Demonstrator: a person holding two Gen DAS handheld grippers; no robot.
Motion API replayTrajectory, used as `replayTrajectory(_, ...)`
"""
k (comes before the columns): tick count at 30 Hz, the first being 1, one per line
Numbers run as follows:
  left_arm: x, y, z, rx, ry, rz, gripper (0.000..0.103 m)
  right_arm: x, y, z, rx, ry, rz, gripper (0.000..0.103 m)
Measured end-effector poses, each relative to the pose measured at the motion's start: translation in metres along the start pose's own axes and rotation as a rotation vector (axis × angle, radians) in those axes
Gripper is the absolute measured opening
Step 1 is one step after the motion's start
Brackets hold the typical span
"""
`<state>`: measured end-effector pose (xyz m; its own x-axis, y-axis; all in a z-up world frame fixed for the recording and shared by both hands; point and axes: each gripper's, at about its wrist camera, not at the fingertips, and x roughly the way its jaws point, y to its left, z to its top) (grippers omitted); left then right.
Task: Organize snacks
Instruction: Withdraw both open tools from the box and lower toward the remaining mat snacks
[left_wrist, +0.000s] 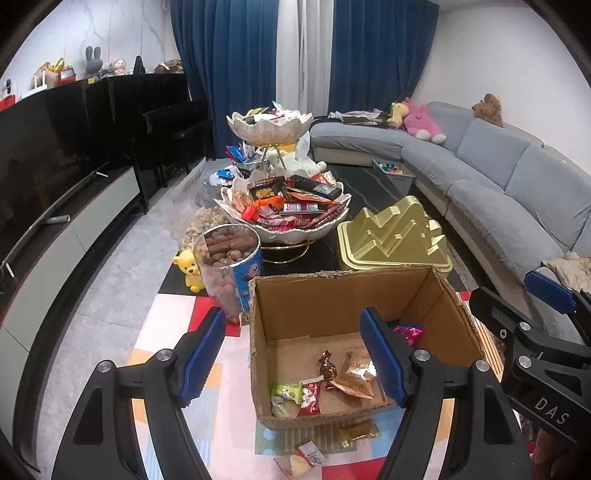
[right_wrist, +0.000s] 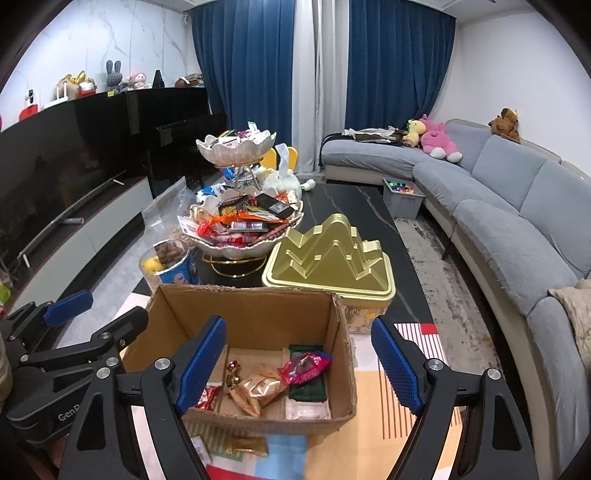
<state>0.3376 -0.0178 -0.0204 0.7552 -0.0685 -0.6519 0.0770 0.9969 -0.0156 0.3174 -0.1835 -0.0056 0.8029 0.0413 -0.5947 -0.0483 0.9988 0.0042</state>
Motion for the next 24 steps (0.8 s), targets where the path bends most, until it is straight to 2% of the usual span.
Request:
replayTrajectory(12, -0.032, 0.002, -0.016, 0.026, -0.021, -0.005, 0.074, -0.030, 0.007, -0.010, -0.011, -0.024, 0.007, 0.081)
replayTrajectory(24, -0.060, 0.003, -0.043, 0.079, -0.042, -0.018, 0.074, -0.055, 0.016, -0.035, -0.029, -0.033, 0.010, 0.081)
